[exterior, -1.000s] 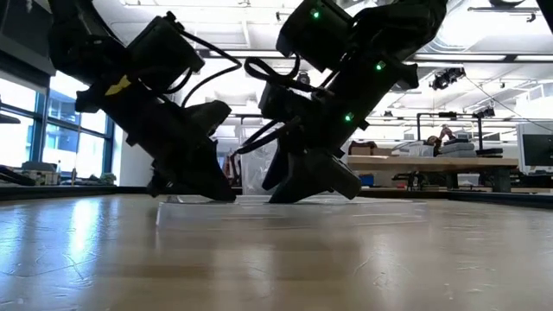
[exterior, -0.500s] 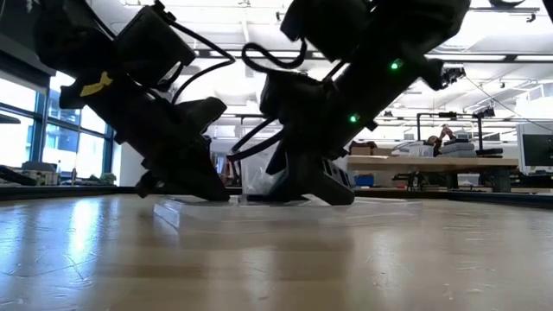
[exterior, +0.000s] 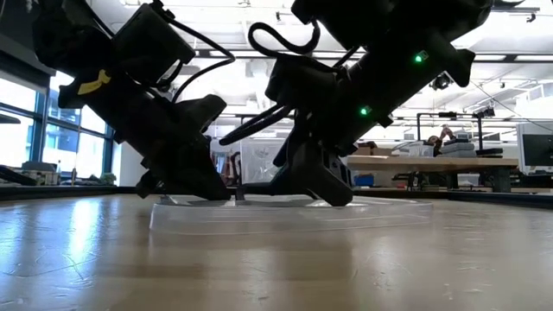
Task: Roll bandage
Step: Close the transparent bin
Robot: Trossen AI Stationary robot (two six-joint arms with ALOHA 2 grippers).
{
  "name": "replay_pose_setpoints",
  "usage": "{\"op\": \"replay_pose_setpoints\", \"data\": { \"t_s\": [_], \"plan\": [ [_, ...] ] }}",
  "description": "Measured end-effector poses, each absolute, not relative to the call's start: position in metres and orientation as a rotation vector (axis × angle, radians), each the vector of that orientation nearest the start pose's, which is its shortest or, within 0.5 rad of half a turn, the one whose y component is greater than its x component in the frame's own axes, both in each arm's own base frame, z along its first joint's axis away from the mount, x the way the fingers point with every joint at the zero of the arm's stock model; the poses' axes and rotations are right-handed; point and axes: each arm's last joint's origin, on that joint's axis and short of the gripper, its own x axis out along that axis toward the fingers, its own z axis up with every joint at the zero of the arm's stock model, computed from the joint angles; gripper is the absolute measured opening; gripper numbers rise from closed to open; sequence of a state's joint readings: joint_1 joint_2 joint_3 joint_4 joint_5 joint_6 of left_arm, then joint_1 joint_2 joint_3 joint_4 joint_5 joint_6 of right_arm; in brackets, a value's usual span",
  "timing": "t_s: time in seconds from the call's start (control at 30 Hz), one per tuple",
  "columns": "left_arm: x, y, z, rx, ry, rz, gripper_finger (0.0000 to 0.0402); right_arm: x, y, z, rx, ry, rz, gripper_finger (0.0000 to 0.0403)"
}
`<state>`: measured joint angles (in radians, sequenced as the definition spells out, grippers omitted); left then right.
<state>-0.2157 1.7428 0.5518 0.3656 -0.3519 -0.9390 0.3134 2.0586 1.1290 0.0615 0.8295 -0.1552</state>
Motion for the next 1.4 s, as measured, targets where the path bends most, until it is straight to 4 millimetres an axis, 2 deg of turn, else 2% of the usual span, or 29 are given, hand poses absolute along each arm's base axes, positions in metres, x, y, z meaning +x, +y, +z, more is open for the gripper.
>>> {"op": "replay_pose_setpoints", "data": {
  "t_s": [0.57, 0.7, 1.0, 1.4],
  "plan": [
    [0.2715, -0.0492, 0.0883, -0.648, 0.661, 0.484, 0.0, 0.3838, 0.098, 0.1085, -0.585, 0.799, -0.352, 0.0222],
    [0.2713, -0.0493, 0.0882, -0.647, 0.662, 0.484, 0.0, 0.3848, 0.0992, 0.109, -0.612, 0.805, -0.285, 0.0221],
    [0.2713, -0.0492, 0.0882, -0.645, 0.66, 0.487, 0.0, 0.3853, 0.0999, 0.111, -0.635, 0.802, -0.252, 0.0221],
    [0.2723, -0.0494, 0.0888, -0.632, 0.658, 0.466, 0.0, 0.3851, 0.101, 0.1127, -0.64, 0.787, -0.296, 0.0222]
  ]
}}
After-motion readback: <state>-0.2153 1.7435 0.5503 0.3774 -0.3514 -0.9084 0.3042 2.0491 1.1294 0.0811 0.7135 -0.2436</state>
